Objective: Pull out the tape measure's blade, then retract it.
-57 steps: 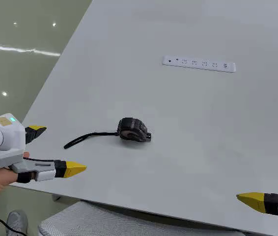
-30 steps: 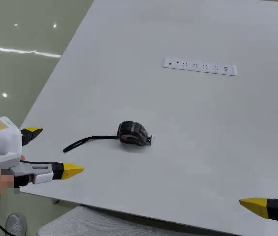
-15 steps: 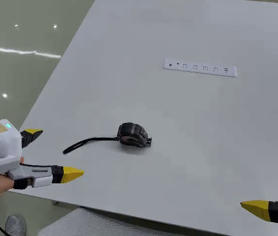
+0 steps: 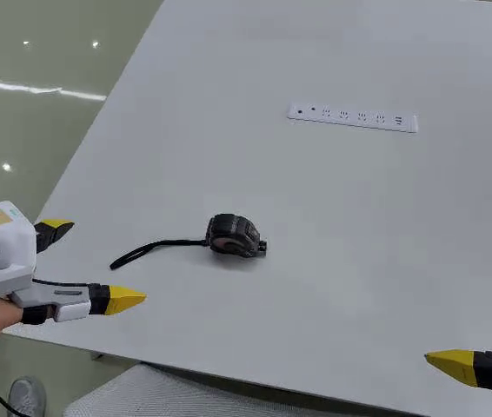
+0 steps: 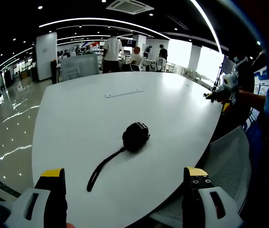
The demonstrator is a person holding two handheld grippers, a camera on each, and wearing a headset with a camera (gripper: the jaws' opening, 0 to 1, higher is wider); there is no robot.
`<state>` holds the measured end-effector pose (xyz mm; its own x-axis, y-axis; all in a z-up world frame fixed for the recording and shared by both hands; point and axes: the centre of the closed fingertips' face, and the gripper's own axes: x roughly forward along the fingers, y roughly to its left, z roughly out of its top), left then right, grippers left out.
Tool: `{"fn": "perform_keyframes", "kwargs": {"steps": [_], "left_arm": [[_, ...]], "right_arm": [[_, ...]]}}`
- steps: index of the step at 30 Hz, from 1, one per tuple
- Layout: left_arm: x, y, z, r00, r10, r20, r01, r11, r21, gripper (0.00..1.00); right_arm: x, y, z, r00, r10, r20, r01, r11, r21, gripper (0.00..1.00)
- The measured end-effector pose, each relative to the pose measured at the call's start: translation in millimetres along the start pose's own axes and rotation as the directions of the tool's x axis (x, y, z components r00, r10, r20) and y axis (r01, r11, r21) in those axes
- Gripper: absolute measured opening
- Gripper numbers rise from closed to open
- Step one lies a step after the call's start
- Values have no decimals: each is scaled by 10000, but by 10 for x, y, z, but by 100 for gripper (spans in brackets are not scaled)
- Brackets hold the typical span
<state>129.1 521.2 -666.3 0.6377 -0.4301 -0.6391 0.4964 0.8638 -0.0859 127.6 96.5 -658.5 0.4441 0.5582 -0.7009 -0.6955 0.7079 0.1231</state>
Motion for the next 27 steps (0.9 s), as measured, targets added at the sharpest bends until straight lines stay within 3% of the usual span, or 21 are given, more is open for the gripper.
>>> {"fn": "perform_keyframes", "kwargs": {"steps": [10, 27], "left_arm": [[111, -5, 65, 9997, -230, -82, 231, 9995, 221, 99], [448, -173, 225, 9954, -959, -9, 956, 9914, 896, 97]], "right_arm": [[124, -7, 78, 9998, 208, -42, -209, 9995, -238, 95], [464, 66, 201, 9965, 812, -194, -824, 9936, -772, 93]]}}
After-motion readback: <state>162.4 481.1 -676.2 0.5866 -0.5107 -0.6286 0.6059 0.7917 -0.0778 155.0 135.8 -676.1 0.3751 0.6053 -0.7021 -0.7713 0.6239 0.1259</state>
